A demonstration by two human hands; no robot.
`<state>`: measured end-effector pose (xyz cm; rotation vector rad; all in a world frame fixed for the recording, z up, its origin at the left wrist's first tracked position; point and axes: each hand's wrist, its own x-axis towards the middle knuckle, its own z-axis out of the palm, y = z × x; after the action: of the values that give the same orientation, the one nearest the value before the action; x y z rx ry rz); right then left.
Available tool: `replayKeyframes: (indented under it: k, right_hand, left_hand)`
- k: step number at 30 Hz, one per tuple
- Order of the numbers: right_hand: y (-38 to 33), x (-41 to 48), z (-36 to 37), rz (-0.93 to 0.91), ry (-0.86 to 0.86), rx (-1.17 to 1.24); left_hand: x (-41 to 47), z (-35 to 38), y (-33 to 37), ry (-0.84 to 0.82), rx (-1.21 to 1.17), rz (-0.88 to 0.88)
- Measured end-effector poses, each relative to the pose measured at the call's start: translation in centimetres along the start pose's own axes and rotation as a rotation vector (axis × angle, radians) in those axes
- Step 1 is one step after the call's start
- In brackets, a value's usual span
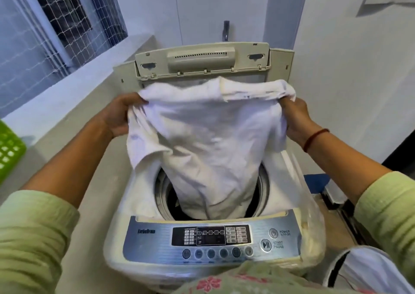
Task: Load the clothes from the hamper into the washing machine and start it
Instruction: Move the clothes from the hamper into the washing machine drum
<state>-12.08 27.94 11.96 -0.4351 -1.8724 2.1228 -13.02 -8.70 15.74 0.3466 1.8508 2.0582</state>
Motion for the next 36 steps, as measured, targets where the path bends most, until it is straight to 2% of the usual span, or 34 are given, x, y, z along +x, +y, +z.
replayKeyframes:
  k: [2,4,6,7,8,9,10,12,14,16,17,18,19,21,22,23,24,27,28,29,31,33,34,35,36]
  right_hand:
    - [-0.1,-0.8,0.9,-0.073,-0.038,-0.091]
    - [-0.4,-1.3,1.5,-0.251,-0.158,-0.355]
    - [-0.9,-1.5,1.9,-0.385,-0.376,-0.768]
    - [-1.3,-1.7,2.0,-0.395,-0.511,-0.966]
    - [-1.8,-1.9,2.0,-0.362,-0.661,-1.133]
    - [-2.3,-2.2,2.0,-0.280,-0.824,-1.263]
    - [-2.8,-2.5,1.9,-0.170,-0.981,-1.359]
    - [-3.6,-2.9,1.3,0.026,-1.206,-1.510]
    - [-3.4,-3.2,0.3,0.121,-1.273,-1.610]
    - [-2.6,-2.9,-0.8,0.186,-1.302,-1.615]
    - [-1.9,-2.7,-1.1,0.218,-1.319,-1.609]
    - [-1.0,-2.3,-1.2,0.238,-1.323,-1.634]
    - [0.3,-1.9,-1.0,0.248,-1.300,-1.679]
    - [3.0,-0.4,-0.1,0.176,-1.141,-1.716]
    - [4.2,0.5,0.4,0.063,-1.001,-1.696]
    - [5.2,1.4,0.8,-0.079,-0.845,-1.645]
    - [5.8,2.5,1.3,-0.205,-0.672,-1.564]
    - [4.4,4.0,2.9,-0.382,-0.153,-1.151]
    - [3.2,3.8,3.4,-0.430,-0.044,-1.029]
    - [2.0,3.4,3.8,-0.487,0.014,-0.933]
    - [0.5,2.2,4.1,-0.590,0.036,-0.827]
    - [1.3,1.2,3.8,-0.666,-0.032,-0.835]
    - [2.6,1.1,3.5,-0.671,-0.107,-0.919]
    - [4.0,1.1,3.2,-0.630,-0.222,-1.064]
    - [5.4,0.9,3.0,-0.525,-0.400,-1.249]
  left_hand:
    - [-1.0,0.8,-1.4,-0.042,0.087,-0.164]
    - [-1.1,1.3,-3.5,-0.108,0.236,-0.379]
    - [-0.3,2.1,-4.8,-0.330,0.649,-0.536]
    - [0.3,2.4,-5.2,-0.389,0.890,-0.549]
    - [0.9,2.3,-5.2,-0.413,1.054,-0.535]
    - [1.2,1.8,-5.1,-0.409,1.112,-0.489]
    - [1.4,1.3,-4.6,-0.382,1.069,-0.443]
    - [0.9,0.2,-2.8,-0.406,0.837,-0.413]
    - [0.0,-0.4,-2.0,-0.379,0.562,-0.435]
    - [-0.3,-0.2,-3.2,-0.273,0.306,-0.482]
    - [-0.4,0.4,-4.1,-0.239,0.256,-0.526]
    - [-0.4,1.2,-5.2,-0.262,0.308,-0.600]
    - [-0.2,2.2,-6.3,-0.367,0.466,-0.711]
    - [1.3,4.4,-9.2,-0.614,1.042,-0.938]
    - [2.8,4.7,-10.7,-0.562,1.326,-0.934]
    - [4.1,4.8,-11.6,-0.446,1.512,-0.838]
    - [5.4,4.7,-11.5,-0.308,1.579,-0.695]
    - [9.5,2.7,-7.5,0.362,1.373,-0.185]
    - [9.7,2.7,-5.7,0.546,1.284,-0.033]
    - [9.6,2.9,-4.3,0.659,1.258,0.093]
    - [7.9,3.9,-2.9,0.739,1.372,0.264]
    - [6.0,4.4,-4.8,0.680,1.517,0.394]
    - [5.1,4.4,-6.6,0.579,1.563,0.394]
    - [4.6,4.0,-8.7,0.413,1.579,0.299]
    - [4.4,3.7,-10.9,0.202,1.554,0.111]
